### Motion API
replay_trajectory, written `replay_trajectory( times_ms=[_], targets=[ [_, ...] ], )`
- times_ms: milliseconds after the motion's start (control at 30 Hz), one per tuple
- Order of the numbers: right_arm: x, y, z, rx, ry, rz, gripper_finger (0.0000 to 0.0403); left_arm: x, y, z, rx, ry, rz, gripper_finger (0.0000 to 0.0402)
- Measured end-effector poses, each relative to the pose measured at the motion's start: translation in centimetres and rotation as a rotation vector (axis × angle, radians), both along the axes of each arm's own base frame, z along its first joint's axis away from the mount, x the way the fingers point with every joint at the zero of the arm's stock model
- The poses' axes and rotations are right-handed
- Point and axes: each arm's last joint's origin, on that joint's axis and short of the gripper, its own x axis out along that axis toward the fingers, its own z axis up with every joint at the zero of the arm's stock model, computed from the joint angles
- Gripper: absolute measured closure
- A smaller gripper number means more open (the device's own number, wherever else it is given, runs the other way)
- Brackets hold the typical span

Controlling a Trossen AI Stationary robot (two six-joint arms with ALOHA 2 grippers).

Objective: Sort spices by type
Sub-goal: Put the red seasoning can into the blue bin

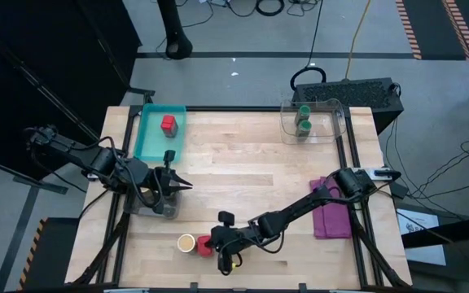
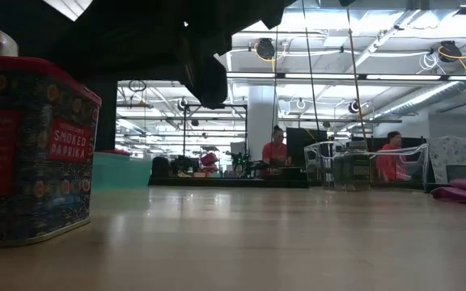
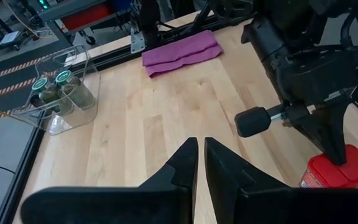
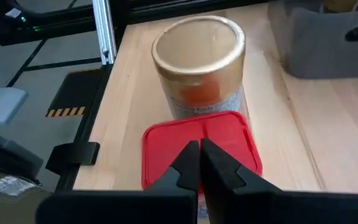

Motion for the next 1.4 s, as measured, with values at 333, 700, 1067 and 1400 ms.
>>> replay_trajectory(
  times_ms=[333,700,1067,1400],
  targets=[
    [0.1,-0.5,-0.1,-0.025,0.018,-0.031,0.0403,0.0,0.0,0.0,-0.005,0.001,0.002,0.0366],
    [0.1,-2.1,-0.3,-0.113,0.072,-0.111,0.0403,0.0,0.0,0.0,-0.006,0.001,0.003,0.0366],
    [-0.7,-5.7,1.5,-0.273,0.154,-0.303,0.0403,0.0,0.0,0.0,-0.007,0.001,0.003,0.0366],
    [-1.9,-6.8,5.3,-0.230,0.135,-0.346,0.0403,0.0,0.0,0.0,-0.019,0.002,0.009,0.0366]
  ],
)
